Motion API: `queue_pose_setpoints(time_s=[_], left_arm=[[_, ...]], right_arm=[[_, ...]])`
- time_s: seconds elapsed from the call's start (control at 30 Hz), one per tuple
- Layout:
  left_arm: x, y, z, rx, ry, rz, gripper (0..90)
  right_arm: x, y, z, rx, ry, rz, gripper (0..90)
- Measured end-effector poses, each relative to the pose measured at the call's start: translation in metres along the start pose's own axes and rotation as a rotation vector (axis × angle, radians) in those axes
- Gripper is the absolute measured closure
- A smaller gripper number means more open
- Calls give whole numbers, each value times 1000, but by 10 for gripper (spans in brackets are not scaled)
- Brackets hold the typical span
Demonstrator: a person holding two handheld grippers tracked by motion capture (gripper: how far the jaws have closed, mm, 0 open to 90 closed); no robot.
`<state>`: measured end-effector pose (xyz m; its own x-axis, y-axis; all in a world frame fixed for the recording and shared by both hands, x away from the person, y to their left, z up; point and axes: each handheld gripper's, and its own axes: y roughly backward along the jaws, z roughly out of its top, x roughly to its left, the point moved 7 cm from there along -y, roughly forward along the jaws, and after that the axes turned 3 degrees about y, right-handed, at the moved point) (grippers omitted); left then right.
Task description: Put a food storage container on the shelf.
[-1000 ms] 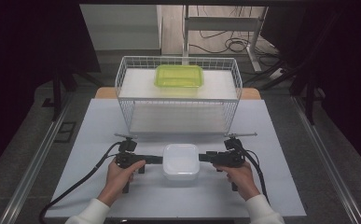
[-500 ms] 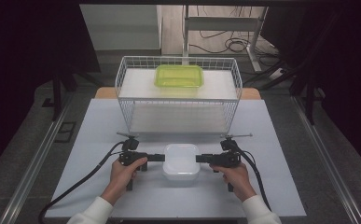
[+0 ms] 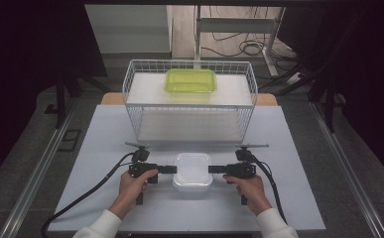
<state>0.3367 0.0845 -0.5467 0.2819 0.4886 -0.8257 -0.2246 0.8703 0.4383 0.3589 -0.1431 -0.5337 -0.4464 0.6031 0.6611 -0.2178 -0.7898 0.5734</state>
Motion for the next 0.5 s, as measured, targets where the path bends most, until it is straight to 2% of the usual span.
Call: queue_pose_setpoints(time_s=[0.07,0.2,0.5], left_arm=[[-1,2,0,4,-2,-6,725],[-6,5,1,-20,-1,-19,772],[-10,6,0,-25,-27,2,802]], right_arm=[[0,1,0,-2,-4,-1,700],[3,7,0,-16,-8,8,739],[7,12,1,-36,49,-8,774]])
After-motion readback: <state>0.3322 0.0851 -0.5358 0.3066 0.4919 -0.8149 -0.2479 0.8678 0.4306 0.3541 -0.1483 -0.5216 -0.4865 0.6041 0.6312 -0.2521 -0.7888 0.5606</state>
